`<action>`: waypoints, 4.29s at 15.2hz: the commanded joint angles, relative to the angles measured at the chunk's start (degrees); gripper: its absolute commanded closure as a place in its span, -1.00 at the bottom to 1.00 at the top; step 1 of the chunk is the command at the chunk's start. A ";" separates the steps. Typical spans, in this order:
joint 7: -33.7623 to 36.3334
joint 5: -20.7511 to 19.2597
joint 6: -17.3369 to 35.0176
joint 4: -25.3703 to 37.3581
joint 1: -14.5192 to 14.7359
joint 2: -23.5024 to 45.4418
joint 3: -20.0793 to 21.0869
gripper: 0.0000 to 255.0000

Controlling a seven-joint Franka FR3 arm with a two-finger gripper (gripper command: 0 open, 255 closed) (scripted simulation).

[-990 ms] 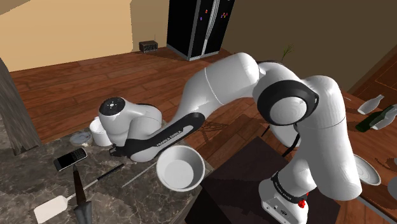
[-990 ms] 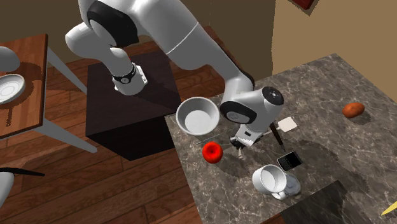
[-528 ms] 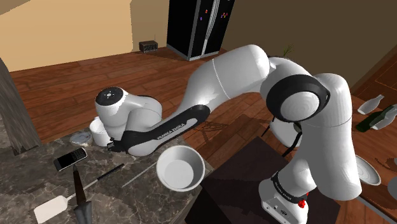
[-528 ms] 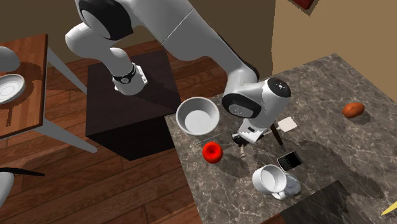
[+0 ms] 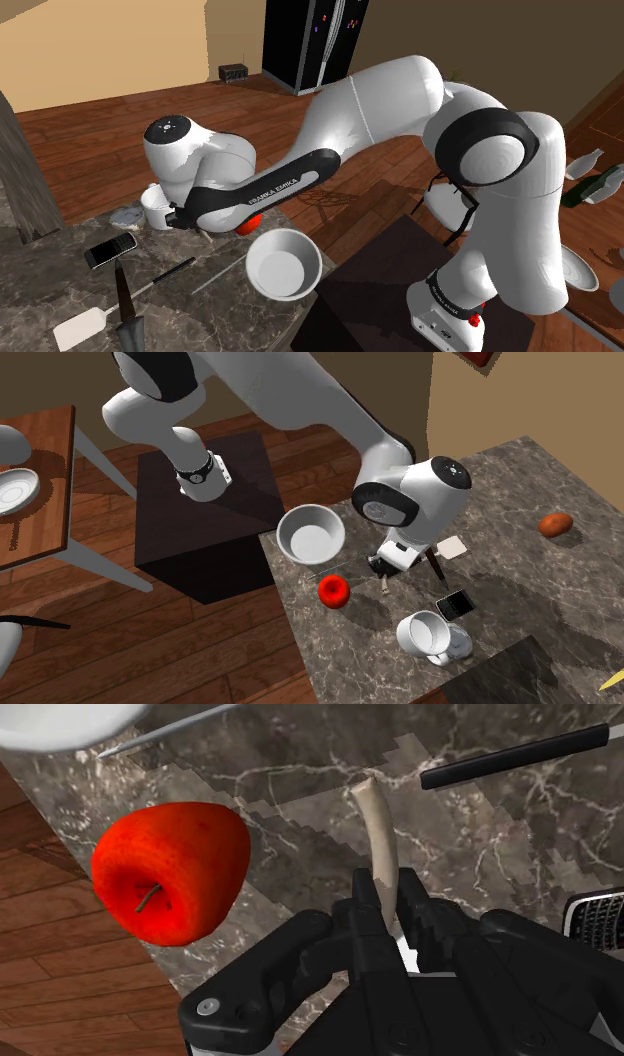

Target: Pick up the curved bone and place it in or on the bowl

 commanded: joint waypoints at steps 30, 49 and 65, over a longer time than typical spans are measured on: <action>2.45 5.80 14.86 -51.01 -2.38 -36.97 3.98 1.00; 7.80 -0.53 21.93 -51.61 -2.61 -29.69 3.20 -1.00; 3.37 5.81 14.77 -50.95 -2.06 -36.86 4.61 -1.00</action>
